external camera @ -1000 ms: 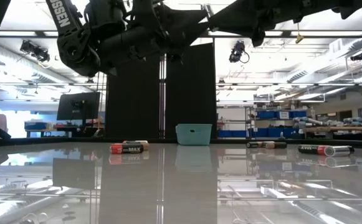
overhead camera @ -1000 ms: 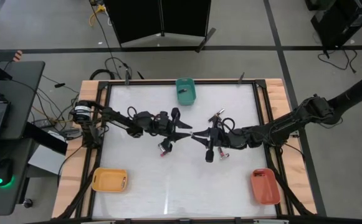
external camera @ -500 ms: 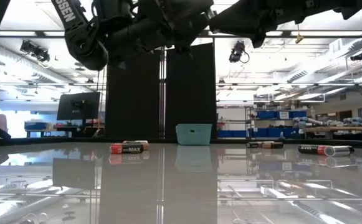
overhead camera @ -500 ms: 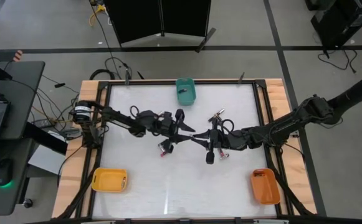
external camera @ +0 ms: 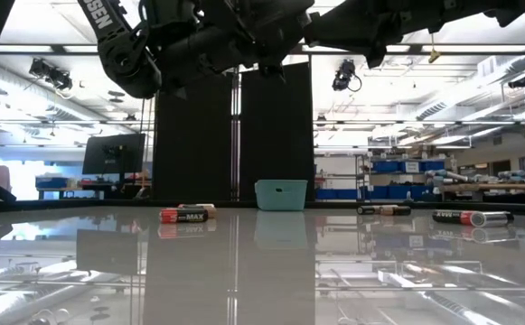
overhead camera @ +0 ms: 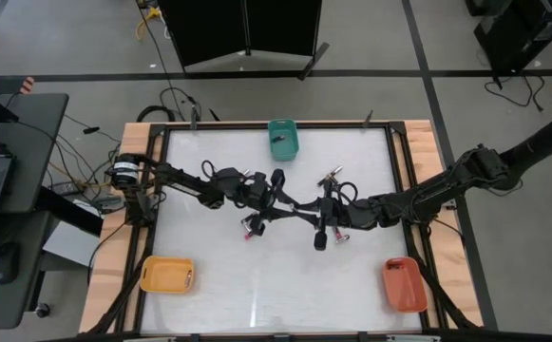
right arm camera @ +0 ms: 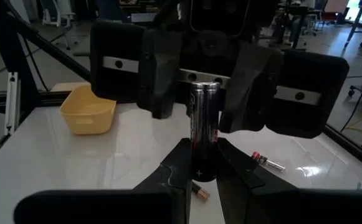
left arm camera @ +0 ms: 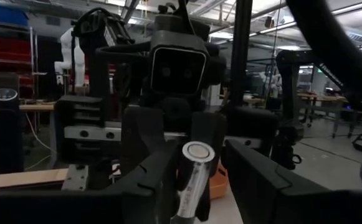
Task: Sort batteries
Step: Put the silver battery into the yellow bin
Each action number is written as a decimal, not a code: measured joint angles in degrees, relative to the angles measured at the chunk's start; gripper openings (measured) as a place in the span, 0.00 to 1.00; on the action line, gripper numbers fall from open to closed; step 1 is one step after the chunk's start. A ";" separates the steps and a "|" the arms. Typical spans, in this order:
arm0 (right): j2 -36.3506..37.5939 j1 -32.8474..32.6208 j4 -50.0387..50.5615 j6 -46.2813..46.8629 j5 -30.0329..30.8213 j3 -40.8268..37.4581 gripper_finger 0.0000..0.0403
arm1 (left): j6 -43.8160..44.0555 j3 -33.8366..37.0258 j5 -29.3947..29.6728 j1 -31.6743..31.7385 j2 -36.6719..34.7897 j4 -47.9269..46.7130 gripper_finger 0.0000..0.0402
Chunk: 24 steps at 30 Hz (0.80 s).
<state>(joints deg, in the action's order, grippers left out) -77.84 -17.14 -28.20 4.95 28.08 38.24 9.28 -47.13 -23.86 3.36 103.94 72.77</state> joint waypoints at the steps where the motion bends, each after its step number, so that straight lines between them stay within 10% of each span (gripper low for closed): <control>1: 0.00 0.02 -0.02 0.00 0.10 0.00 0.14 | 0.00 0.00 0.06 0.00 0.00 -0.36 0.33; 16: 0.11 0.60 1.03 1.28 0.30 0.00 0.15 | -0.45 0.13 1.48 -0.02 -0.17 -1.35 0.14; 24: 0.19 1.43 2.96 -0.01 0.54 0.03 0.37 | -2.42 0.15 1.00 0.04 -6.81 -11.78 0.14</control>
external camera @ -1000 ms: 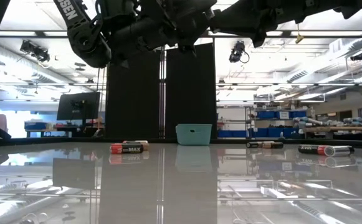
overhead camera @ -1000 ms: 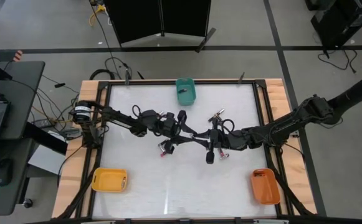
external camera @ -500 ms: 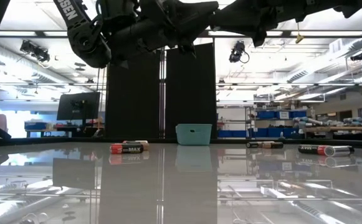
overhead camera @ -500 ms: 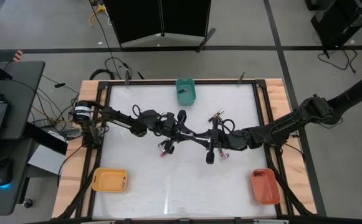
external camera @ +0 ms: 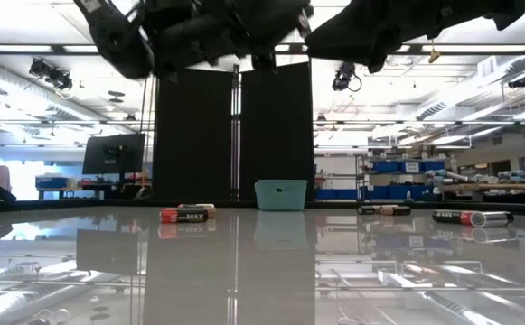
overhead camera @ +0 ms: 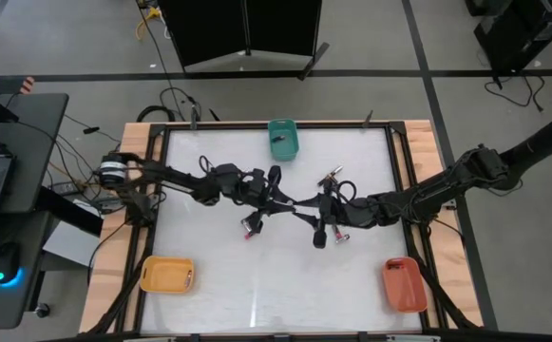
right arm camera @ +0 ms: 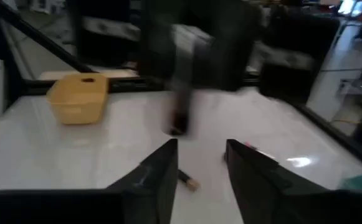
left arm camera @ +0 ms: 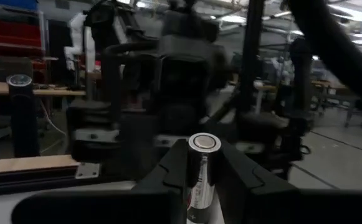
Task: Sort batteries
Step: Put the silver battery into the yellow bin
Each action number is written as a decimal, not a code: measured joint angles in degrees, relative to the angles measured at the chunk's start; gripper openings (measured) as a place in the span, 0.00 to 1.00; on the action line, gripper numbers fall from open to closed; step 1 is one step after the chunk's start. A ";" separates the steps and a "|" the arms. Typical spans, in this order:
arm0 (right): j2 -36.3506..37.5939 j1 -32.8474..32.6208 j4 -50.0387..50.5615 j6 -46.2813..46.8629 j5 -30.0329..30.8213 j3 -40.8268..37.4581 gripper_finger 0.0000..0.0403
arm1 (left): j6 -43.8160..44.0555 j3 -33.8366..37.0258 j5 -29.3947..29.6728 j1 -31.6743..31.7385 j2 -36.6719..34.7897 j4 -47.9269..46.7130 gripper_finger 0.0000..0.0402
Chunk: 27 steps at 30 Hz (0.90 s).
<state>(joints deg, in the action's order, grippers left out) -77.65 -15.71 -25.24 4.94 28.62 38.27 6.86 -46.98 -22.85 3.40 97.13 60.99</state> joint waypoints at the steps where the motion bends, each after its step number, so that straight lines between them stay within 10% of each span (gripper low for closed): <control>1: 0.02 0.07 0.01 -0.57 0.09 -0.01 0.38 | -1.09 0.00 -0.20 -0.06 -1.37 -2.24 0.14; 15: 0.05 2.79 5.60 -0.99 0.92 -0.01 0.33 | -8.16 -0.86 7.49 -1.56 -25.23 -48.82 0.14; 27: 0.07 5.42 12.93 1.41 0.42 -0.03 0.04 | 2.20 -14.38 23.25 -14.66 -26.89 -96.67 0.14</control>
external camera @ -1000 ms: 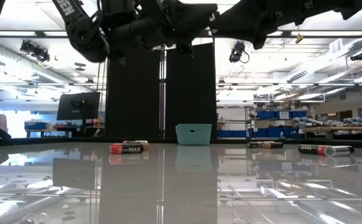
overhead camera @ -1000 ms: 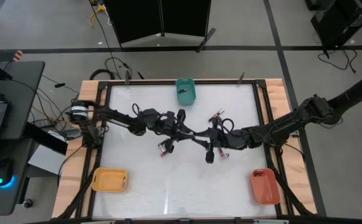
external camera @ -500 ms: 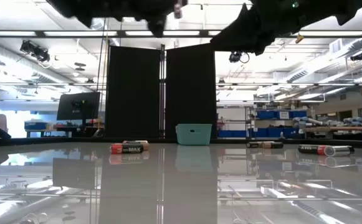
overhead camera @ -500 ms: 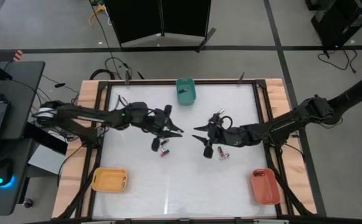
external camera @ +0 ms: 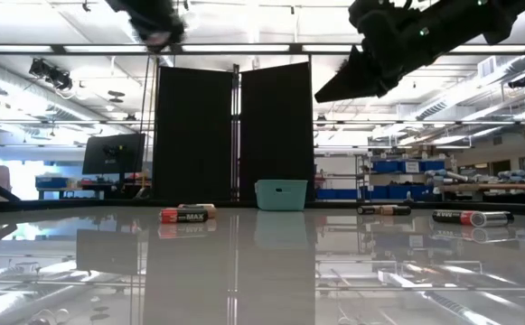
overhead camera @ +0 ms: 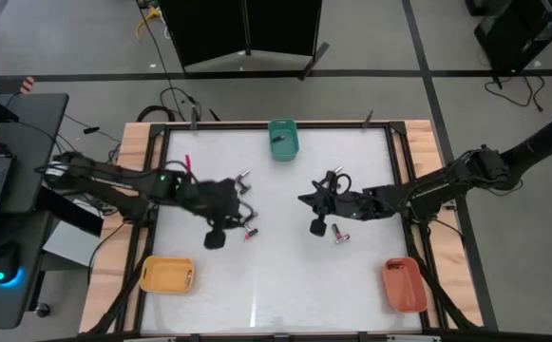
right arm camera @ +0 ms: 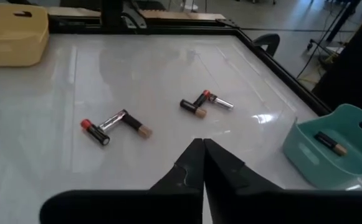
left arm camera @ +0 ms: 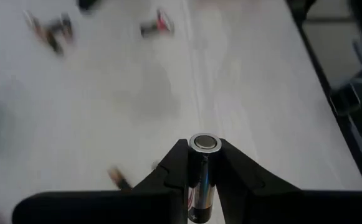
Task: Sort batteries
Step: Put the silver battery into the yellow bin
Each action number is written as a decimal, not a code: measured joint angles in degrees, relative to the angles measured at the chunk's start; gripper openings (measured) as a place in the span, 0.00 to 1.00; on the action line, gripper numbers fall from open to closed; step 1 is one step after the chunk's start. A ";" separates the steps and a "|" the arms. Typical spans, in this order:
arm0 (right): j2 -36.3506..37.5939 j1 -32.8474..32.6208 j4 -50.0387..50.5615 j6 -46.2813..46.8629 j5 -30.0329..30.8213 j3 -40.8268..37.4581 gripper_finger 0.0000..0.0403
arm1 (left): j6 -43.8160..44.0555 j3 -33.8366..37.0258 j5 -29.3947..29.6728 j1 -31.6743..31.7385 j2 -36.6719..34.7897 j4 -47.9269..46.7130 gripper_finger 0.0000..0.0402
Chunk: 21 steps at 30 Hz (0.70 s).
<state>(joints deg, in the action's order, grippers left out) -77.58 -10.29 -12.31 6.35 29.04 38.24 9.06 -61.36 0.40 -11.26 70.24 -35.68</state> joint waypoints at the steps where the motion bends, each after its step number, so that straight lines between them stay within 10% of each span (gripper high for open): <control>1: 0.00 0.16 0.13 0.06 0.00 0.00 0.05 | 2.75 -0.29 0.54 -1.35 0.00 -3.17 0.14; 21: 0.00 4.40 0.08 -3.82 -2.52 0.00 0.02 | 48.68 0.62 1.91 -31.13 4.87 -29.31 0.14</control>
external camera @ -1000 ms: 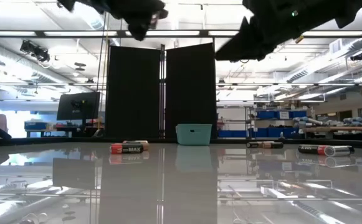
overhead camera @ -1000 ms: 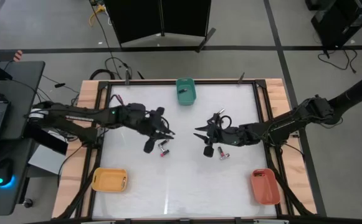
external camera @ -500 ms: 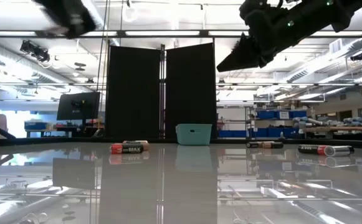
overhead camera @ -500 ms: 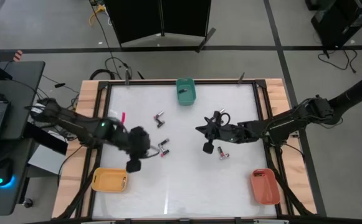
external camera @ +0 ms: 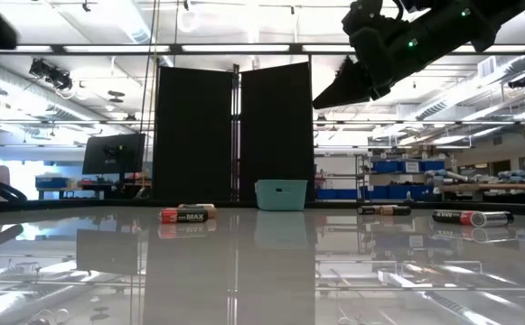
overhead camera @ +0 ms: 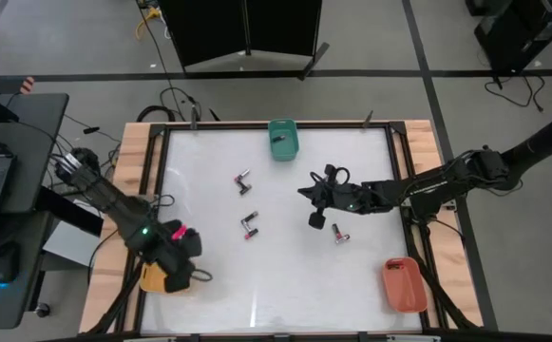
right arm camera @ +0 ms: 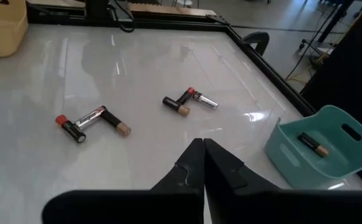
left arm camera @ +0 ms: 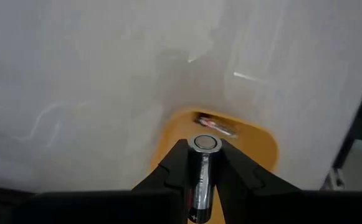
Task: Sort batteries
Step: Put the silver battery into the yellow bin
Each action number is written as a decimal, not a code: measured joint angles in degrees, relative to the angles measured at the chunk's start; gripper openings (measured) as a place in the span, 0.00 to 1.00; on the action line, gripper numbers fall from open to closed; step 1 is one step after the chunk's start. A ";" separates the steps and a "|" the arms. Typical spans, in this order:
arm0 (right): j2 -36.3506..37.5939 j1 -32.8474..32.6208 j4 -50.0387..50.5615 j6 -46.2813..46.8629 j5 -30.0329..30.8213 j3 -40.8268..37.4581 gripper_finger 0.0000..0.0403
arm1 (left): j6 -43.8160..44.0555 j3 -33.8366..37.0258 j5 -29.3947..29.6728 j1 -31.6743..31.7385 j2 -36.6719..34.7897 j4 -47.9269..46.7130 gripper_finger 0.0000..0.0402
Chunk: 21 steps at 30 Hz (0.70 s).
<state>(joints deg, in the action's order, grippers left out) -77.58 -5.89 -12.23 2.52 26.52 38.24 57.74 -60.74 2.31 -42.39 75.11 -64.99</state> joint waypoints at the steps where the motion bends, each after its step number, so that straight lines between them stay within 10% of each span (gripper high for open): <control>1: 0.00 0.31 -0.06 -0.02 -0.73 0.00 0.03 | 1.31 0.97 -0.06 -0.90 0.00 1.32 0.14; 21: -0.04 1.09 -0.08 0.94 -2.62 0.00 0.03 | 8.71 19.87 -3.48 -6.91 0.00 19.25 0.14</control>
<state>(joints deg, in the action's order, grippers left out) -77.62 -4.80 -12.31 3.46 23.90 38.24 66.45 -40.87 -1.17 -49.30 75.11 -45.74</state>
